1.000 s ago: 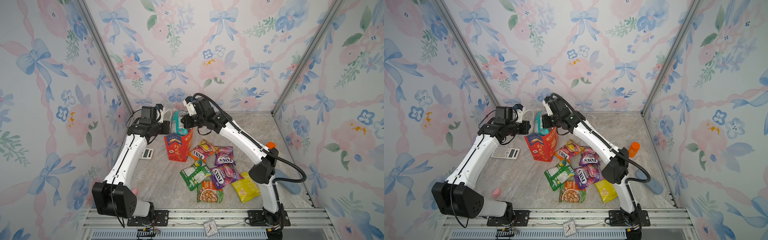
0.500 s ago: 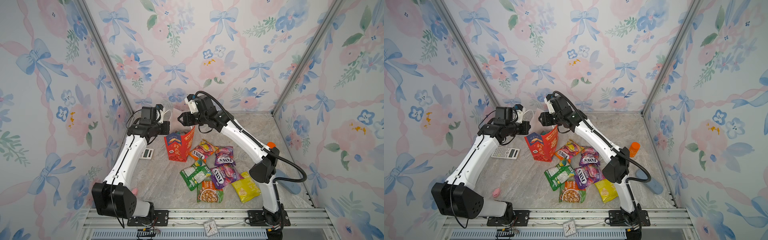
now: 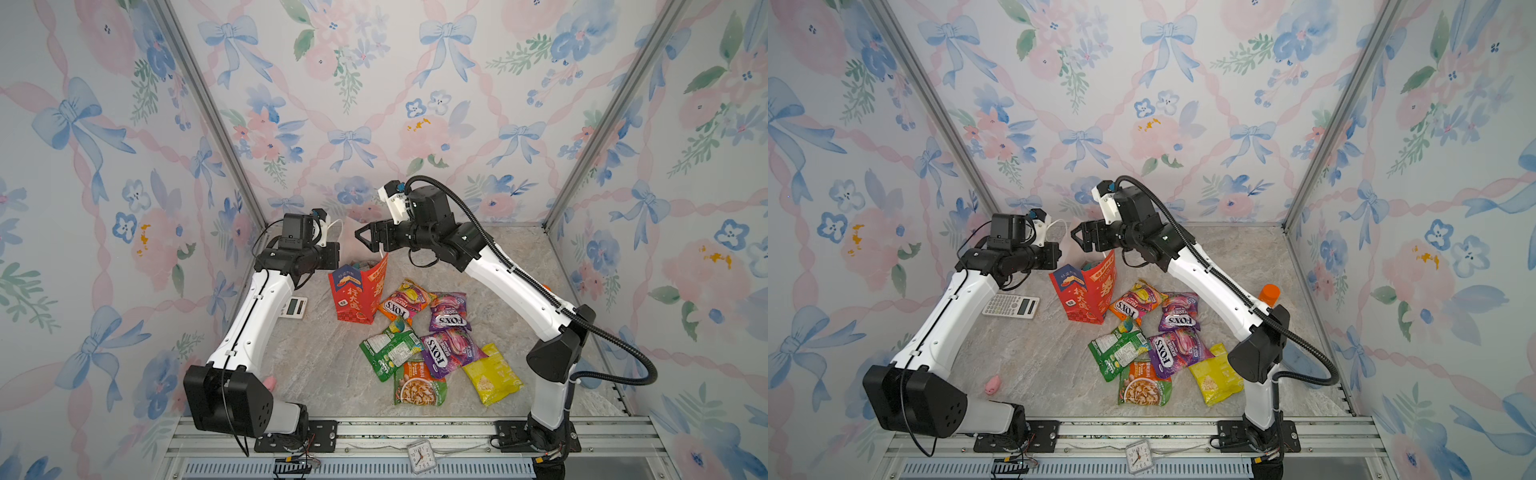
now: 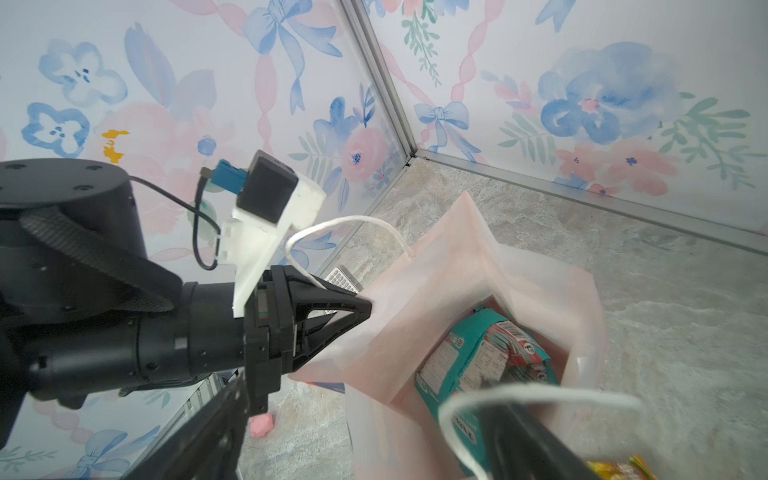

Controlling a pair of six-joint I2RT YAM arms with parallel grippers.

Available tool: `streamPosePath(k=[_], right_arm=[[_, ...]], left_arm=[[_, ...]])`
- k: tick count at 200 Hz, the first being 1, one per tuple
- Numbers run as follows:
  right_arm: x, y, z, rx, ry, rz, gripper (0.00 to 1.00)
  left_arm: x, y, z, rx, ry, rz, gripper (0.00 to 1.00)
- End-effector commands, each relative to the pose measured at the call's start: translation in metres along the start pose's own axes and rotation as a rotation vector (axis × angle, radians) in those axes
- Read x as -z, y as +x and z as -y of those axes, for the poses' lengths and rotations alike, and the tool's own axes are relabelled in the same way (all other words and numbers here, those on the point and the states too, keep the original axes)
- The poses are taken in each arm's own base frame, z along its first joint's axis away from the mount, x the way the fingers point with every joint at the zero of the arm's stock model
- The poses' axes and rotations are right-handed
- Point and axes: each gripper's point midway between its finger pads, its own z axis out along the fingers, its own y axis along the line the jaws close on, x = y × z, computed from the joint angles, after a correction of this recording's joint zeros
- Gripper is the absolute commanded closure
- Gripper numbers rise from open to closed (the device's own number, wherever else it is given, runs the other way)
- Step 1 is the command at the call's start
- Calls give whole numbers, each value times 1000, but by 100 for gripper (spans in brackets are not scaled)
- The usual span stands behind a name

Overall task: Place the snacks into the paper bag
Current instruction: 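Move the right gripper down to the green snack packet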

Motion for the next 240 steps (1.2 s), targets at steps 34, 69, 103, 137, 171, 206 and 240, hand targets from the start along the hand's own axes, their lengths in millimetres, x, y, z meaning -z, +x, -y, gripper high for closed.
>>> streamPosePath(k=[34,69,103,137,171,206,240], right_arm=[[43,16,21,48,118,61,3],[67,34,43,-3,191,50,4],[78,63,63,-42,262,-2,2],[82,99,77,-112,300,-77,5],[77,145,88,-197,317,-163,18],[68,192,92,-235,337,-267,27],[55,232,91,-278,321,-341,33]], left_arm=[[-3,11,-1,-15,-3,-34,100],[-5,15,0,-14,4,-44,100],[-5,16,-1,-13,2,-44,100],[-1,15,0,-19,3,-34,100],[4,17,1,-25,5,-24,100],[5,20,-1,-23,-3,-23,100],[10,17,0,-22,-3,-9,100]])
